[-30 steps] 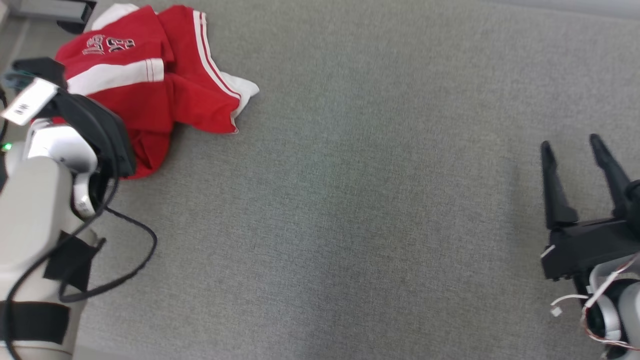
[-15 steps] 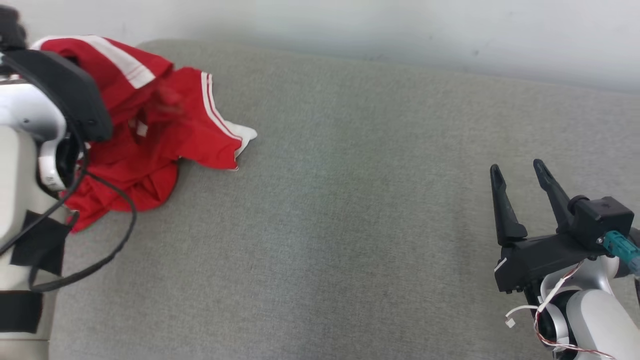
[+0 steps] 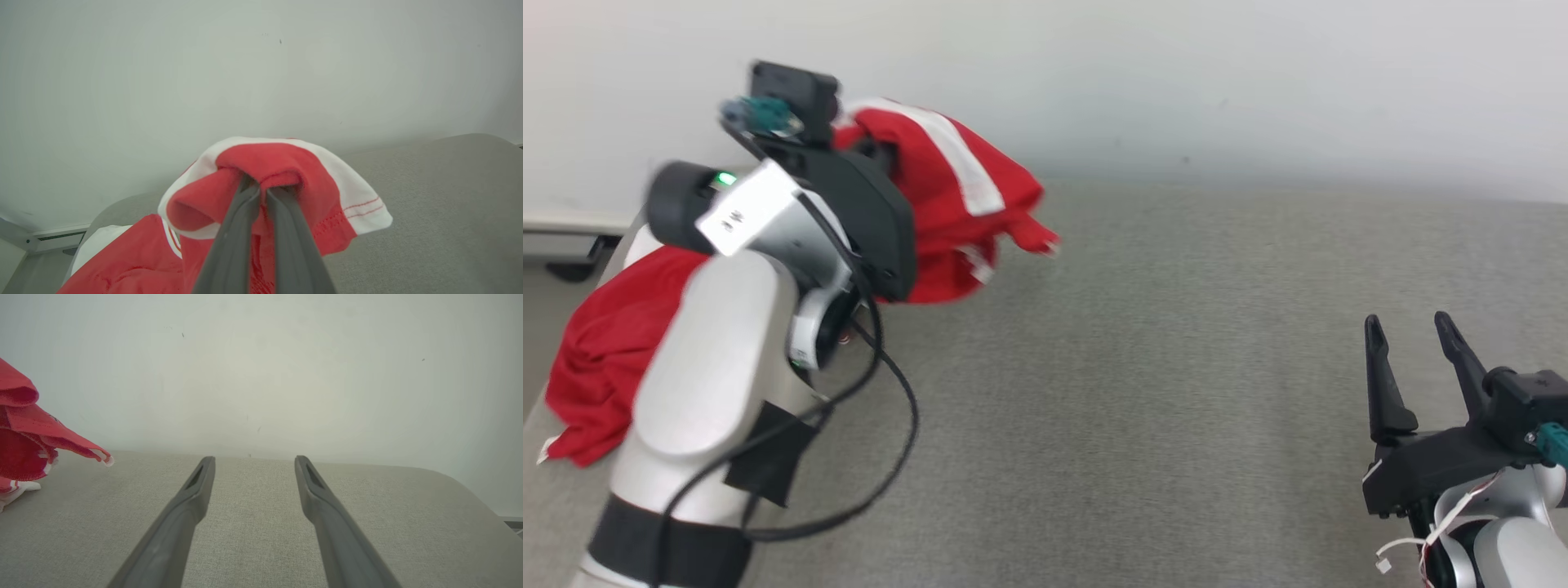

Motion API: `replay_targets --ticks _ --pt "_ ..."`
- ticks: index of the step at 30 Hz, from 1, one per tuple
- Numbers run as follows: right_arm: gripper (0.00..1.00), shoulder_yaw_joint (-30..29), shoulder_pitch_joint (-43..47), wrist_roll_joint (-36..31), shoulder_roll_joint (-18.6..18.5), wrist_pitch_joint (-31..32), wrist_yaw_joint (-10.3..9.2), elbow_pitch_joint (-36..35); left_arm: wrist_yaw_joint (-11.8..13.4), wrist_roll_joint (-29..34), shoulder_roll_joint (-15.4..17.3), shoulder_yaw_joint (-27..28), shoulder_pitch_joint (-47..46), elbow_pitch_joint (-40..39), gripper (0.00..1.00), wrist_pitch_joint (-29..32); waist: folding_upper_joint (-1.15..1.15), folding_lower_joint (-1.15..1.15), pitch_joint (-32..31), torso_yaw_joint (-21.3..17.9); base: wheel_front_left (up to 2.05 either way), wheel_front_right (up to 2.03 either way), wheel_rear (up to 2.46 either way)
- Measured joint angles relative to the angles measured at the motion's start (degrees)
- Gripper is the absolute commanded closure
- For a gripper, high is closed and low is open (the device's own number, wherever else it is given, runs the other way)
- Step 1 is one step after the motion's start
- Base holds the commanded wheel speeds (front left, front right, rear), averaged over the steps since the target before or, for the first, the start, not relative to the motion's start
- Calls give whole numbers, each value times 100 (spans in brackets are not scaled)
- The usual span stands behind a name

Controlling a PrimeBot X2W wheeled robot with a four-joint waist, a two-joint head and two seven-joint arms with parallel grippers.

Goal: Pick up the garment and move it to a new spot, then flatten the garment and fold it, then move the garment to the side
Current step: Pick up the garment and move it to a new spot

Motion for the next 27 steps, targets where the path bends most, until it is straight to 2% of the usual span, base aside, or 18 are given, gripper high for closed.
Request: replay_targets --ticks 7,14,21,22,23,27 --pt "0 88 108 -85 12 63 0 -197 -58 -187 -404 -188 333 -190 100 48 0 1 -172 -502 0 0 0" --pt "0 183 129 -140 33 141 0 -305 -101 -318 -444 -539 494 -300 100 99 0 1 -219 -1066 0 0 0" --pt "0 274 126 -138 80 211 4 -334 -41 -318 -454 -753 688 -103 100 160 0 2 -192 -1552 0 0 0" --pt "0 270 126 -138 80 212 7 -338 -43 -319 -455 -789 691 -76 73 187 0 2 -181 -1627 0 0 0" --pt "0 268 125 -138 80 213 8 -343 -47 -335 -455 -836 694 -36 0 211 0 2 -167 -1700 0 0 0" --pt "0 185 125 -130 69 214 8 -412 -53 -421 -472 -973 746 76 0 221 0 1 -72 -1939 0 0 0"
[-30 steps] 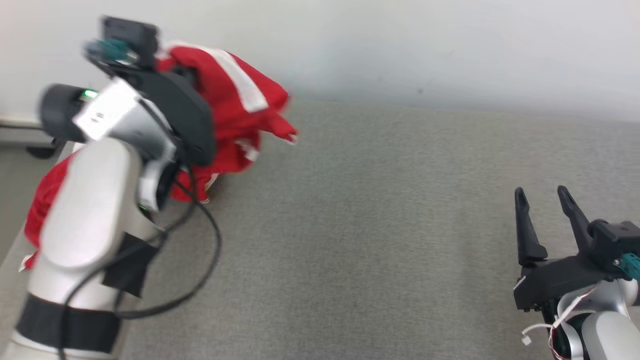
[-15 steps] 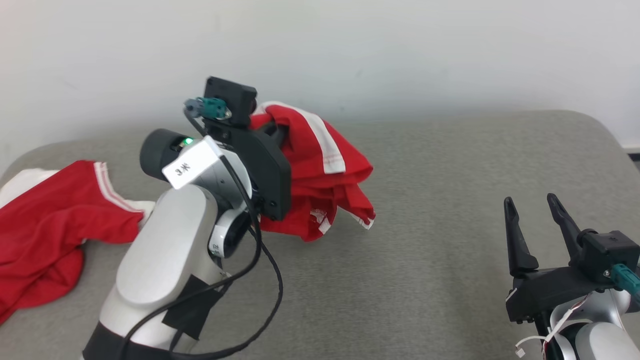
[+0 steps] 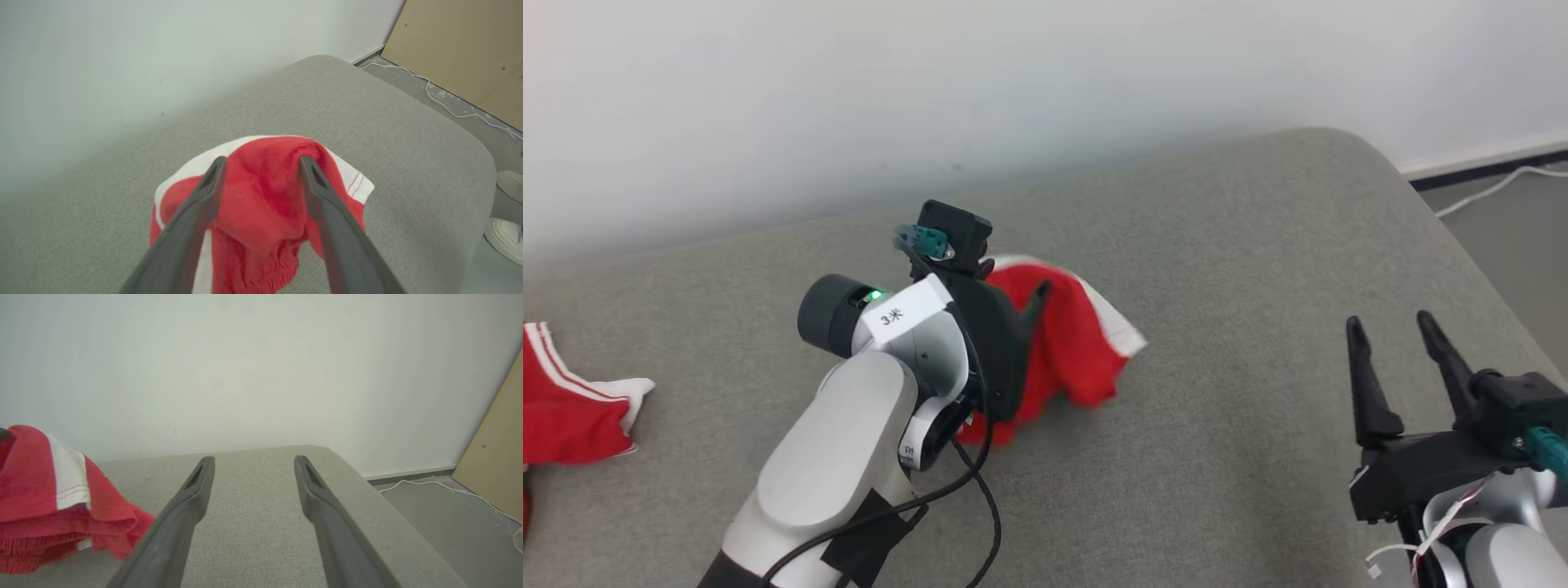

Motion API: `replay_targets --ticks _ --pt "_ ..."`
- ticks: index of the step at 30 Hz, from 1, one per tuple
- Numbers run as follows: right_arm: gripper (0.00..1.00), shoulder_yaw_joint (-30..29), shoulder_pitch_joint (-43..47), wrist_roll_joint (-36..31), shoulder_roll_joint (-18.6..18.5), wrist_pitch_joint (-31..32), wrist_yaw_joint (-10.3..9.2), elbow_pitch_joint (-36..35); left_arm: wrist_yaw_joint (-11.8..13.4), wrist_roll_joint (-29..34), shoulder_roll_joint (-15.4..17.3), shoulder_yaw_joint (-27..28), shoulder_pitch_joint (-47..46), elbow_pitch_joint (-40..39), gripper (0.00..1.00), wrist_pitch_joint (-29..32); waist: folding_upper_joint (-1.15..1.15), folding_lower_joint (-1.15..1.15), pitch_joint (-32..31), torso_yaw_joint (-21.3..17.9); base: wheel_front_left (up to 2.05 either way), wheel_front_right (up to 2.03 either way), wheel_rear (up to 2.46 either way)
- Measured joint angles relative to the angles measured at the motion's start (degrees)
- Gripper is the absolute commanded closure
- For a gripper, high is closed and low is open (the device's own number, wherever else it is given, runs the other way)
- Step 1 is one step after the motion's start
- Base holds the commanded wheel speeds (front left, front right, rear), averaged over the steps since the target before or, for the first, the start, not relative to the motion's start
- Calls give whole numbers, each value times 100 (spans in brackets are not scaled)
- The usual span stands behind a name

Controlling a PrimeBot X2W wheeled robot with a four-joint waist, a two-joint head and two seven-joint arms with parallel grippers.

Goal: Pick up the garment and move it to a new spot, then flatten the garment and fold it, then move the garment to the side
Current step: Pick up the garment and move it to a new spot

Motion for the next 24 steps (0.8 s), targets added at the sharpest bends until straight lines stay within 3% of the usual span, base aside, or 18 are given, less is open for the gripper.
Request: replay_targets --ticks 6,13,20,24 --pt "0 -148 -3 54 -13 -4 0 -21 -47 -144 4 -170 -24 163 0 -8 1 1 227 -82 0 0 0" --pt "0 -193 -7 99 -4 -12 0 31 14 -398 1 -266 -152 134 0 -237 1 1 266 133 0 0 0" --pt "0 -271 1 114 2 -62 0 96 352 -349 9 89 -55 -103 0 -744 1 1 216 447 0 0 0" --pt "0 -283 14 114 21 -83 -1 124 573 -279 247 293 313 -366 0 -1071 1 1 153 630 0 0 0"
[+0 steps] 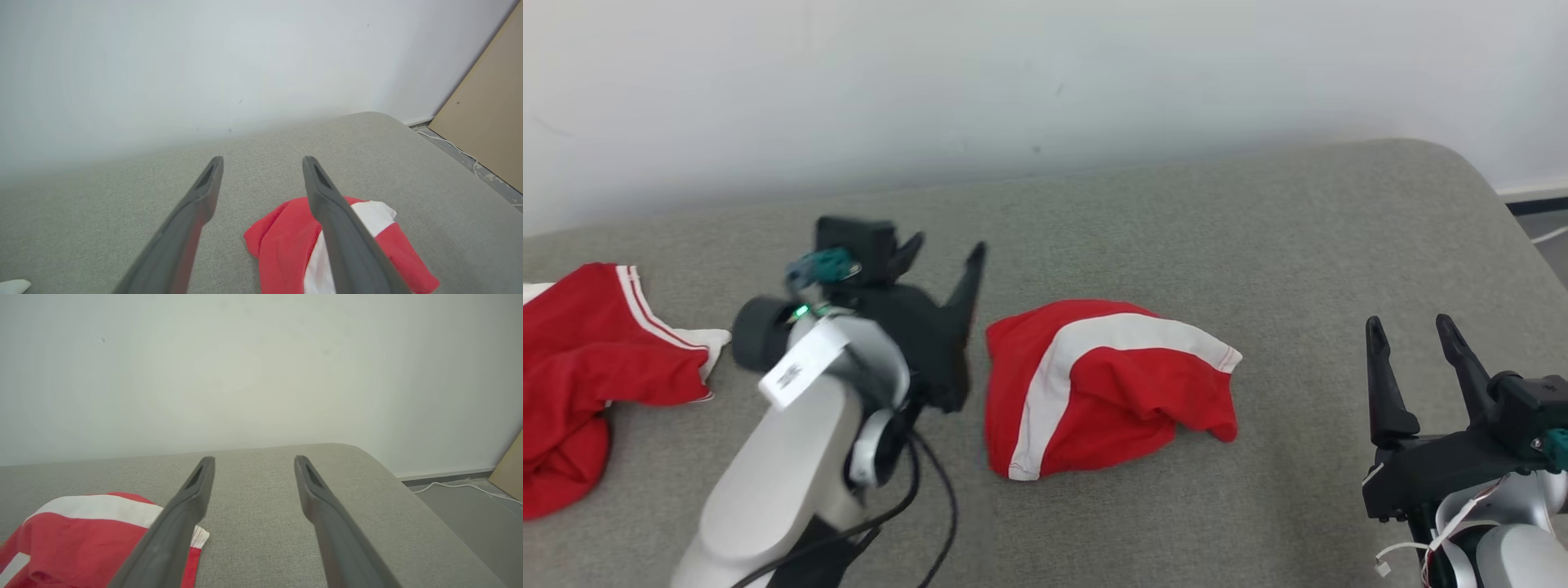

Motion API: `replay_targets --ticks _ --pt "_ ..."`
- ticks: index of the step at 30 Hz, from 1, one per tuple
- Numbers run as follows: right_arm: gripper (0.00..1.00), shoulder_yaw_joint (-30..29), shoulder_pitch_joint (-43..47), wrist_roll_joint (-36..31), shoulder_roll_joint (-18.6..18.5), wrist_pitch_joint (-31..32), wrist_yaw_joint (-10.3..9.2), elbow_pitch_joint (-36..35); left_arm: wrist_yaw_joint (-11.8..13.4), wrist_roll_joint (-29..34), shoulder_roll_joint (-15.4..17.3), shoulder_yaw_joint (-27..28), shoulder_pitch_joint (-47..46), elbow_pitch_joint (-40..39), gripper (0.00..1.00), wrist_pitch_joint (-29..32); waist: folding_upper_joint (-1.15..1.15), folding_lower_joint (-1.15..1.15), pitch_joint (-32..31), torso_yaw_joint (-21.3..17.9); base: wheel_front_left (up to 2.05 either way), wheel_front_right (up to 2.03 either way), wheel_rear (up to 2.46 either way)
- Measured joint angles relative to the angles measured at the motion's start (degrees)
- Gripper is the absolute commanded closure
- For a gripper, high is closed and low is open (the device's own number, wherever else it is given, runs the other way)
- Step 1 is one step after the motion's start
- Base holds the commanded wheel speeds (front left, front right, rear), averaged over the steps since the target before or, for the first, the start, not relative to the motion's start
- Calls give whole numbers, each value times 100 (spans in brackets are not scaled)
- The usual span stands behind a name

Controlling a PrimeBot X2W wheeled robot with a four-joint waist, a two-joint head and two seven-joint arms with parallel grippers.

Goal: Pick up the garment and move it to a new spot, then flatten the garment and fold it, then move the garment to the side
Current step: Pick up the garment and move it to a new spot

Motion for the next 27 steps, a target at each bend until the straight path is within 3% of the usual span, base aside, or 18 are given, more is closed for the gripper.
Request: replay_targets --ticks 5,12,23,27 --pt "0 5 40 9 113 -79 0 60 159 19 346 399 725 -405 0 -455 0 0 -131 181 0 0 0" --pt "0 -15 265 58 253 -179 -3 141 241 24 543 995 1806 -1178 0 -1141 0 -1 -334 378 0 0 0" --pt "0 -25 375 81 374 -327 -4 199 246 258 445 1560 3499 -1813 0 -2103 0 -1 -447 457 0 0 0" --pt "0 -51 379 178 392 -378 1 328 246 242 452 1448 3806 -1918 0 -2251 0 -1 -453 443 0 0 0"
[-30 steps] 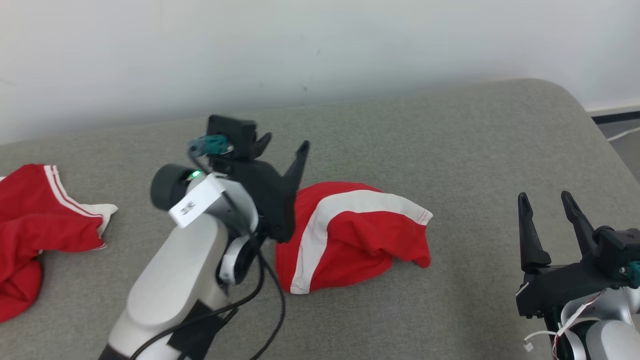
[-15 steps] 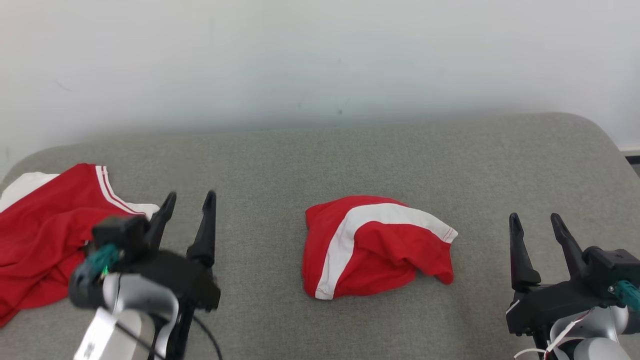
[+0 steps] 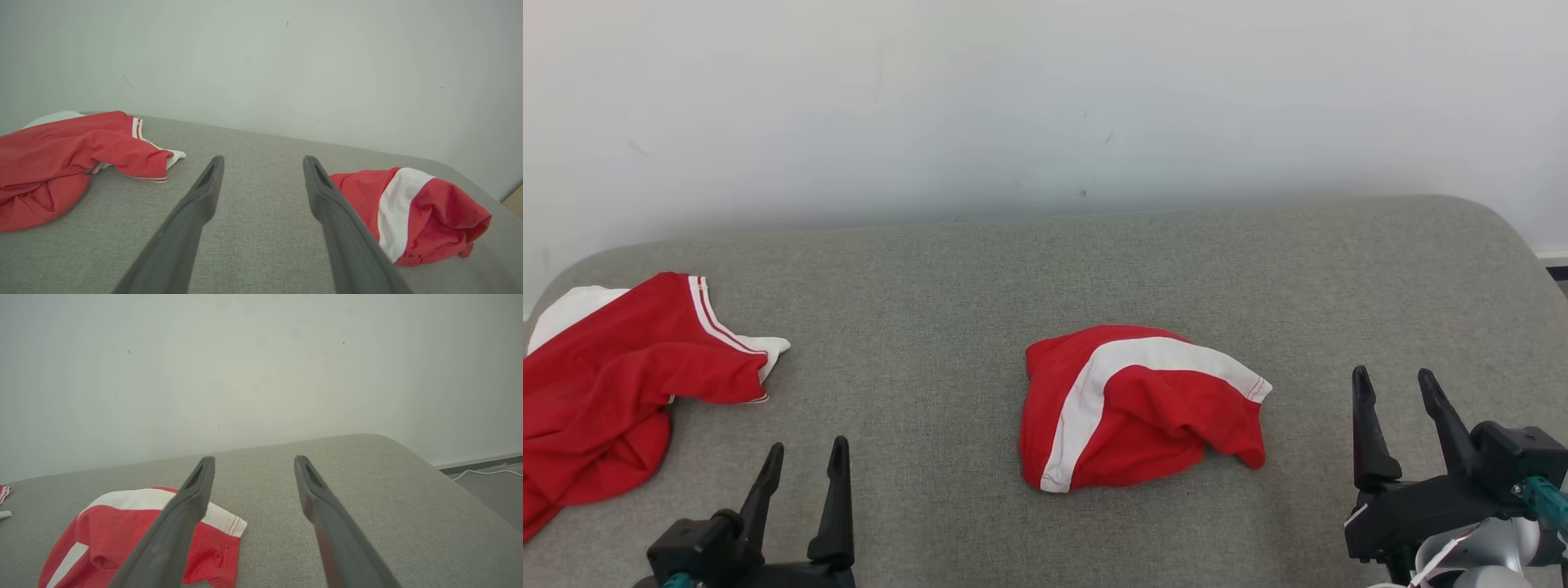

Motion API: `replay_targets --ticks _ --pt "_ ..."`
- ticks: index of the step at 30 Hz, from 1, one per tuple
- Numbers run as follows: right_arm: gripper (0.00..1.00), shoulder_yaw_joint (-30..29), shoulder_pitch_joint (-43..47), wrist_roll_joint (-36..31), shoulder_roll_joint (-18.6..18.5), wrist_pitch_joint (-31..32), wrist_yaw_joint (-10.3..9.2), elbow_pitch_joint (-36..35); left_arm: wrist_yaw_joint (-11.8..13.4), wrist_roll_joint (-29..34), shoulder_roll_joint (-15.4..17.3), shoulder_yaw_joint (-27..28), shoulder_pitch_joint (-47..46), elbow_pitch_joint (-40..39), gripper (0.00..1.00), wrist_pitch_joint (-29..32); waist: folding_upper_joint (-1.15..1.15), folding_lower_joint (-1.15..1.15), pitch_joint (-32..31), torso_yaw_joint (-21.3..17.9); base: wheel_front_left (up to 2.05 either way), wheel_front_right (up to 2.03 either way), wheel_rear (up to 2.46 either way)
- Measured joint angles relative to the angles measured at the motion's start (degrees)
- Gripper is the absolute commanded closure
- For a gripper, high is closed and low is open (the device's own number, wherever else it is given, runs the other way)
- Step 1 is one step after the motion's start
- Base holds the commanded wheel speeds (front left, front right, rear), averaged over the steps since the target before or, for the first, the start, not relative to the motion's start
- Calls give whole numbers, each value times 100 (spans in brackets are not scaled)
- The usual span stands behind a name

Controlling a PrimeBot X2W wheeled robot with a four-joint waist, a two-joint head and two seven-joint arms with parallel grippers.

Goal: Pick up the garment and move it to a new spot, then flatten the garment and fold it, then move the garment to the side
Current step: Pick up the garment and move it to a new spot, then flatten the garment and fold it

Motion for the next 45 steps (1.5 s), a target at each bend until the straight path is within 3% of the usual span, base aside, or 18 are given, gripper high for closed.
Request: replay_targets --ticks 26,31,38,45 --pt "0 42 67 80 16 -352 153 394 -18 32 67 -105 257 1 0 -319 0 1 43 -44 0 0 0" --pt "0 67 55 80 20 -385 154 427 -327 36 66 -600 160 298 0 60 0 0 54 -60 0 0 0" --pt "0 238 -158 79 57 -383 237 487 -727 112 -189 -1239 -530 887 0 603 0 1 125 -180 0 0 0" --pt "0 310 -192 78 55 -381 274 535 -866 137 -396 -1497 -950 1575 0 1056 0 1 230 -433 0 0 0"
